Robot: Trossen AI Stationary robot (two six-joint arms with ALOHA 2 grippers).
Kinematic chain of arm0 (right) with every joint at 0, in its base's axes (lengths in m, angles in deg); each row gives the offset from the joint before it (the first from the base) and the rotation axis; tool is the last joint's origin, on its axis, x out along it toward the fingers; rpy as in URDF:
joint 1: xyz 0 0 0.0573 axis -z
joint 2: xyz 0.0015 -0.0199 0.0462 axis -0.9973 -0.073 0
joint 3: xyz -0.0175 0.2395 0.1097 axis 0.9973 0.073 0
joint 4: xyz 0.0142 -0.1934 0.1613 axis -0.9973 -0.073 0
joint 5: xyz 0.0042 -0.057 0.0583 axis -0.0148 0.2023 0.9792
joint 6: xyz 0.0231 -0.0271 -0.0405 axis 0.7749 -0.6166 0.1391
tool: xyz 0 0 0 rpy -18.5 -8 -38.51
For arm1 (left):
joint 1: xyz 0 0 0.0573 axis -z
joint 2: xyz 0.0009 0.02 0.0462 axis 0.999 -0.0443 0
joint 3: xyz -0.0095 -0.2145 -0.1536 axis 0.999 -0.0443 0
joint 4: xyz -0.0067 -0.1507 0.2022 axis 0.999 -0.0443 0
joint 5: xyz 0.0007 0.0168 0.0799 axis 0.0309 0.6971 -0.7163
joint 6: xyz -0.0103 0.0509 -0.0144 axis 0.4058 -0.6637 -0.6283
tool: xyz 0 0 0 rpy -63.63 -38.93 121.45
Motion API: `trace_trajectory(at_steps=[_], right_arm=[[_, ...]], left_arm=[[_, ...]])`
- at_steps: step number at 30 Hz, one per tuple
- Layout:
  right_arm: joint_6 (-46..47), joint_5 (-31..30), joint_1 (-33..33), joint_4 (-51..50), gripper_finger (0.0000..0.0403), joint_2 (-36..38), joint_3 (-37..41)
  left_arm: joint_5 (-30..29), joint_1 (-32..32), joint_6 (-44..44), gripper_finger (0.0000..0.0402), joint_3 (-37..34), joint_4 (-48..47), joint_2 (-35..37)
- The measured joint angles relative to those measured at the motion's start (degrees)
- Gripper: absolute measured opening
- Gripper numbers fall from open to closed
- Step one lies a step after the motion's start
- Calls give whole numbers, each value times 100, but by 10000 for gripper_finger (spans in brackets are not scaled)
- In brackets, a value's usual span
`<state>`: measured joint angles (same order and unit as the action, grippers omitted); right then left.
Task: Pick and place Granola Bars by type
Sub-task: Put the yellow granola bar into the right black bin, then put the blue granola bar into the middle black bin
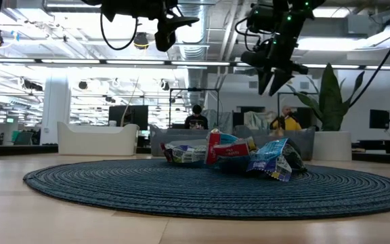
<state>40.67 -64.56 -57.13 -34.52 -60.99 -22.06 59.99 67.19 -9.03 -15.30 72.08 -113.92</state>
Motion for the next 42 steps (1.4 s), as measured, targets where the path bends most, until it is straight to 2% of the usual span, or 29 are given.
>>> trace_trajectory(at_steps=[4,7,12,16,19,25,29,33,37,42], right_arm=[[116,445,-5,68,194,-1,0],[24,852,-111,295,211,-1,0],[-488,1891,-541,766,215,114,-4],[-1002,2538,-1101,556,207,280,-7],[-1306,2560,-1636,-60,199,410,-7],[-1425,2551,-2616,-731,185,639,-4],[-1422,2541,-3114,-721,174,900,86],[-1094,2539,-3549,-583,162,1447,615],[-524,2328,-3913,-88,149,2148,1247],[-16,1743,-4222,114,137,2859,1666]], left_arm=[[-1,2,23,196,0,1,-1],[-4,37,-5,196,0,2,-1],[-10,203,-289,196,0,-3,65],[151,314,-369,196,0,-146,119],[301,422,-526,196,0,-567,119],[144,786,-1160,196,0,-1944,119],[-592,1160,-1536,196,-2,-2725,108],[-1238,1615,-1770,196,-1,-3034,-97],[-1527,1947,-1781,196,0,-2897,-554],[-2260,2174,-1952,196,0,-2910,-1259]])
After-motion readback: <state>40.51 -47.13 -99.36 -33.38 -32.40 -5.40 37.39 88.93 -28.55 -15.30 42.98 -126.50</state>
